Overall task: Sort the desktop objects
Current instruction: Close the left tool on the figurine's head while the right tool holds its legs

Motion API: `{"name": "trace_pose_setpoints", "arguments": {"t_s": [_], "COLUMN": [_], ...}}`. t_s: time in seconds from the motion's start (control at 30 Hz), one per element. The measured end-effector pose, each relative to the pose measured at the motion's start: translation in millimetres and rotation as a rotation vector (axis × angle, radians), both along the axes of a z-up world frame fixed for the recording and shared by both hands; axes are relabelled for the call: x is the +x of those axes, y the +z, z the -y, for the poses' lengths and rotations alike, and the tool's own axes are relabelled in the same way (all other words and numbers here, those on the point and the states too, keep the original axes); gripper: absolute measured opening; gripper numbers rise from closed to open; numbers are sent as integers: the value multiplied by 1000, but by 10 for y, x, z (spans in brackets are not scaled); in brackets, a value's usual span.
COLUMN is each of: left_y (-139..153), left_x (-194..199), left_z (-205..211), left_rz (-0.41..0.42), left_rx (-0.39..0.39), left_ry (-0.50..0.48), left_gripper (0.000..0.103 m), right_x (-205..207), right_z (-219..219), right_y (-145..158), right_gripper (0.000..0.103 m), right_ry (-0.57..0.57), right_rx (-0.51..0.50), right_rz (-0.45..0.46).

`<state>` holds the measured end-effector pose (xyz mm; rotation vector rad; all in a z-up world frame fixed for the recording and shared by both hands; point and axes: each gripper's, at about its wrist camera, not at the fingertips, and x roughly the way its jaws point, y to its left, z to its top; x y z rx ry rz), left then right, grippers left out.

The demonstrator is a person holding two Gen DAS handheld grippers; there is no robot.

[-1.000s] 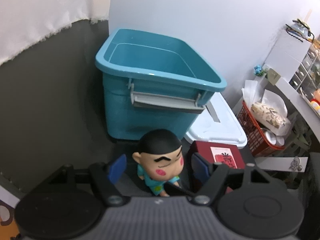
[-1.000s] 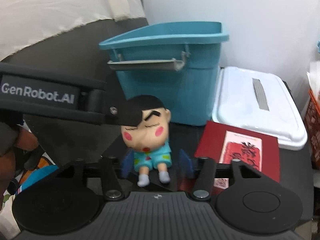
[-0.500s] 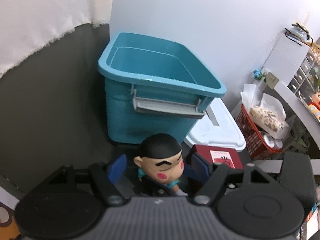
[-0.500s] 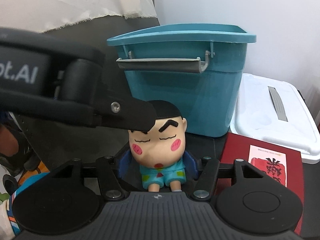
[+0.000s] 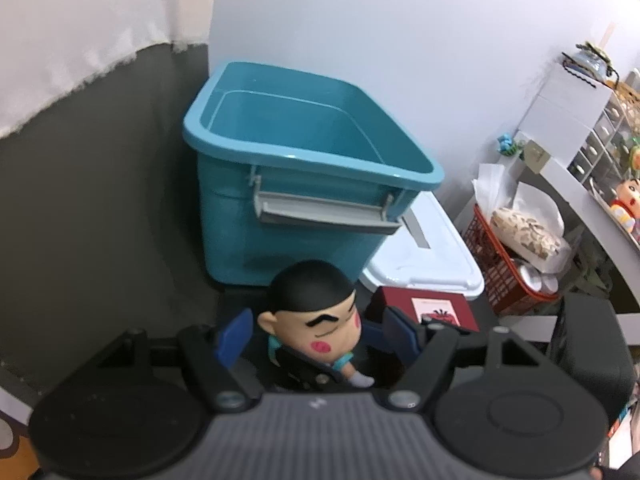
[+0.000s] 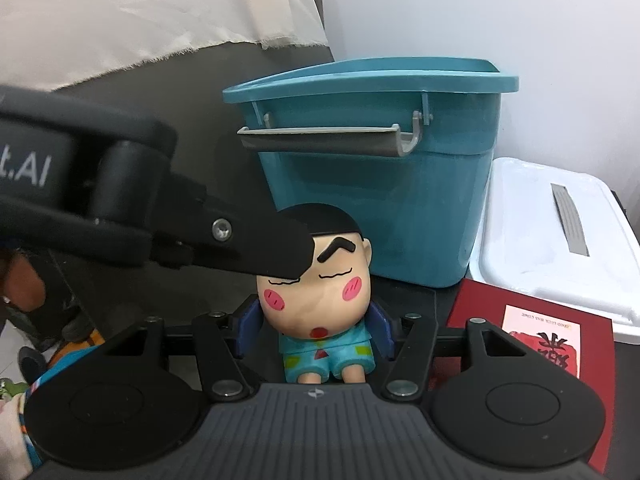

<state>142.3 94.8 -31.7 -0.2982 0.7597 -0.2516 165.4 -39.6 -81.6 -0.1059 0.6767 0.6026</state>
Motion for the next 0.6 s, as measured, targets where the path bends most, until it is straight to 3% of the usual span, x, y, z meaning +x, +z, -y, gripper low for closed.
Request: {"name": "trace_pose_setpoints", "arguments": {"t_s": [0.37, 0.6], "left_y": [39, 54], "left_x": [-41, -61], "left_z": [6, 48], "left_rz": [17, 23], "left_rx": [-28, -46], "left_ry": [-24, -51], "left_gripper": [75, 67], "right_x": [-8, 7], "right_z": [153, 216], "right_y": [190, 353], "right_gripper": [60, 60], "right_ry": [91, 148], "right_rx": [47, 54], "right_rz": [-46, -63]}}
